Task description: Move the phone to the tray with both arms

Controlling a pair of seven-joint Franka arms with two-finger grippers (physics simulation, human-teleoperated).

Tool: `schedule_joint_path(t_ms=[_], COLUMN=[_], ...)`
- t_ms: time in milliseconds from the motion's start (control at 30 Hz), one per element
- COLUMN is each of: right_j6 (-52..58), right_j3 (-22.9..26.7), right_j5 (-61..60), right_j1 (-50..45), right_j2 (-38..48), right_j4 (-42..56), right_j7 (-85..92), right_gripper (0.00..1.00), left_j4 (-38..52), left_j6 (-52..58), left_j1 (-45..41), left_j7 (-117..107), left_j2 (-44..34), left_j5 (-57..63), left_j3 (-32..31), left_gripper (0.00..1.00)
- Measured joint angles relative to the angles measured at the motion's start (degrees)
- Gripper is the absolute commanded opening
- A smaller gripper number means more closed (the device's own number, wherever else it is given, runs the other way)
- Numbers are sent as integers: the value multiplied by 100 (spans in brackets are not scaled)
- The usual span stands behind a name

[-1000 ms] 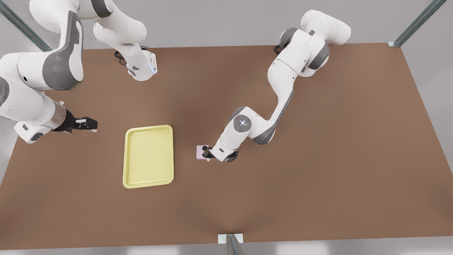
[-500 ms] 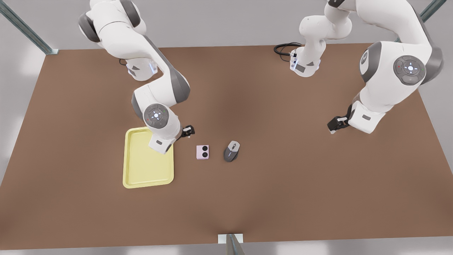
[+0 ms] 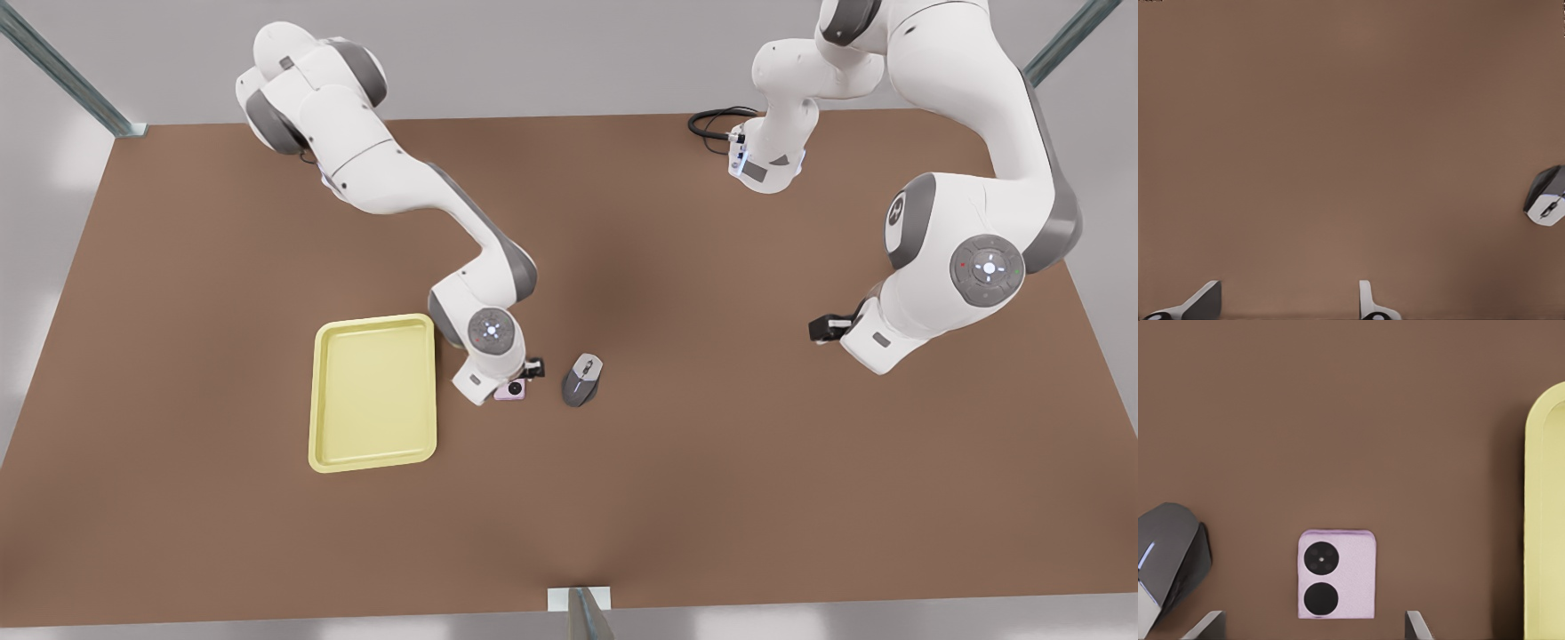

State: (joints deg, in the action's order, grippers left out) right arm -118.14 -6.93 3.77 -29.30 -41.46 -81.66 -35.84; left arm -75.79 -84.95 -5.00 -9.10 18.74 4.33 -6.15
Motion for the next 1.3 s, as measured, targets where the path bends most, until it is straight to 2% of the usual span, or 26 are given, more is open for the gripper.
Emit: schedule_joint_path(t_ms=[267, 667, 1067, 1100, 1133, 1300], right_j6=[-717, -1353, -1784, -1828, -1865, -1977], right_j3=[-1, -78, -79, -77, -79, -80], right_j5=[61, 115, 120, 120, 120, 95], right_j1=[52, 44, 56, 56, 56, 62], right_j2=[-463, -250, -317, -317, -317, -316], right_j4=[-197, -980, -1294, -1315, -1326, -1322], right_j7=[-680, -1097, -1203, -1208, -1213, -1188], right_gripper=[100, 100, 100, 97, 89, 79], left_j4=[-15, -8, 0, 0, 0, 1], left_j6=[20, 21, 20, 20, 20, 21], left_j1=[6, -1, -1, 0, 1, 1], left_j7=[334, 613, 745, 752, 760, 789], left_j2=[36, 66, 90, 91, 92, 85], left_j5=[2, -5, -11, -12, -12, -14], left_j3=[1, 1, 1, 1, 1, 1], left_gripper=[100, 100, 100, 100, 100, 100])
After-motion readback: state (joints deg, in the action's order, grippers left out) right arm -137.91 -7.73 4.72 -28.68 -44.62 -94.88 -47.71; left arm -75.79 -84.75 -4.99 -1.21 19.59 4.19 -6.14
